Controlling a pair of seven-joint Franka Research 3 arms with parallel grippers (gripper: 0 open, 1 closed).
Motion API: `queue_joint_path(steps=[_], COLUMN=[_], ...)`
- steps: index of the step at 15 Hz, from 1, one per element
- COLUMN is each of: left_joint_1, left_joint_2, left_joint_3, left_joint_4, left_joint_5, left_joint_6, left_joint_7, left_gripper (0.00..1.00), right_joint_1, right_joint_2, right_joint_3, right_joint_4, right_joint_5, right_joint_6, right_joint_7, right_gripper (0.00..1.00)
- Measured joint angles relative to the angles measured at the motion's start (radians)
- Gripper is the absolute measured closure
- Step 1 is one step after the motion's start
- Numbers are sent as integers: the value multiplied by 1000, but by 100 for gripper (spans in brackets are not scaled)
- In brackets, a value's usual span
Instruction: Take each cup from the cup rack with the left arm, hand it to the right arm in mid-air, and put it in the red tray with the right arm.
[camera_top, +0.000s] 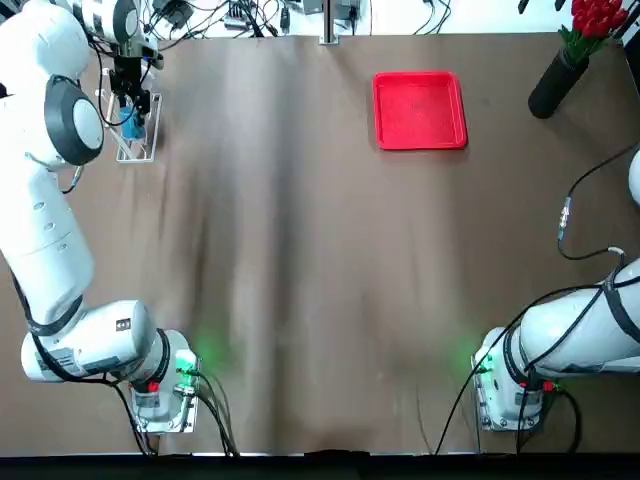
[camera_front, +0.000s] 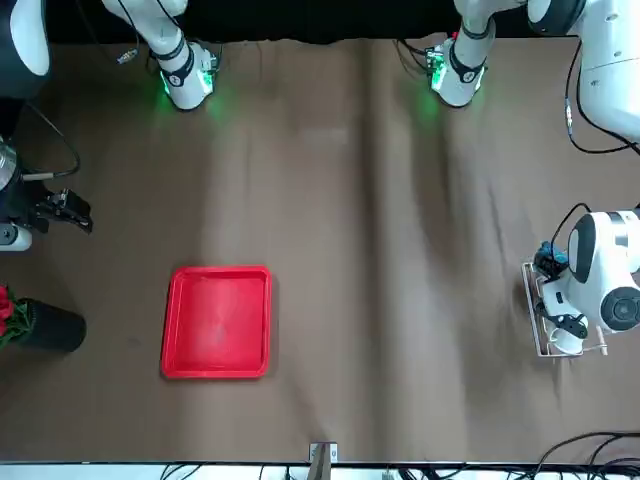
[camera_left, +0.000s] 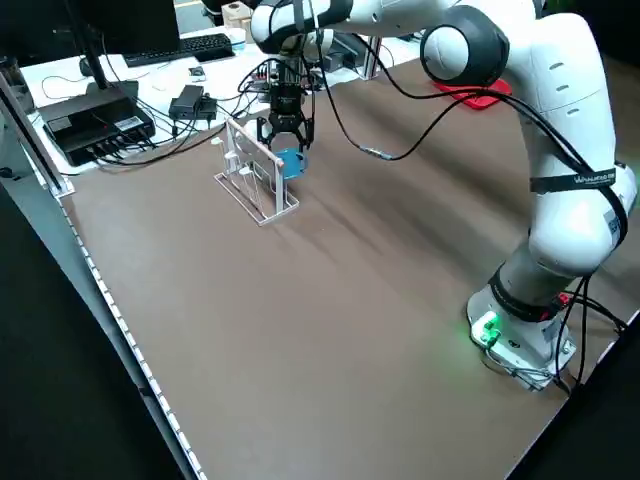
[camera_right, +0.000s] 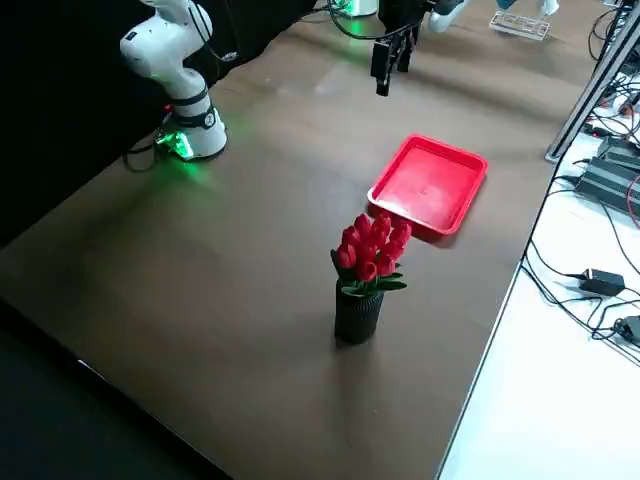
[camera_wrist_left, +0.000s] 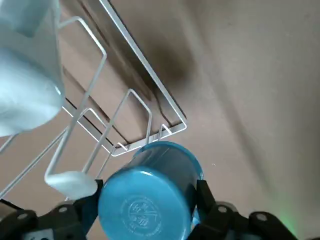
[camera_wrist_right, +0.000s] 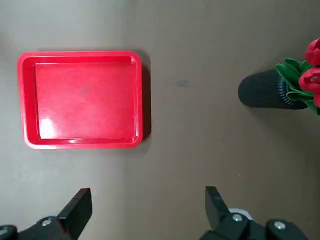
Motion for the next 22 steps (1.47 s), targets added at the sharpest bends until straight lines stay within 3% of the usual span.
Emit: queue_joint_path(steps=[22], left_joint_1=[-5], left_joint_2=[-87], left_joint_3=[-8], left_joint_4=[8], left_joint_5=[0], left_joint_6=[-54], left_joint_7=[0], left_gripper=[22], right_joint_1=[0], right_joint_2=[0], right_joint_3=[0], right_joint_4=[0], right_joint_5=[0], right_joint_6=[4], right_joint_7=[0], right_gripper=[0])
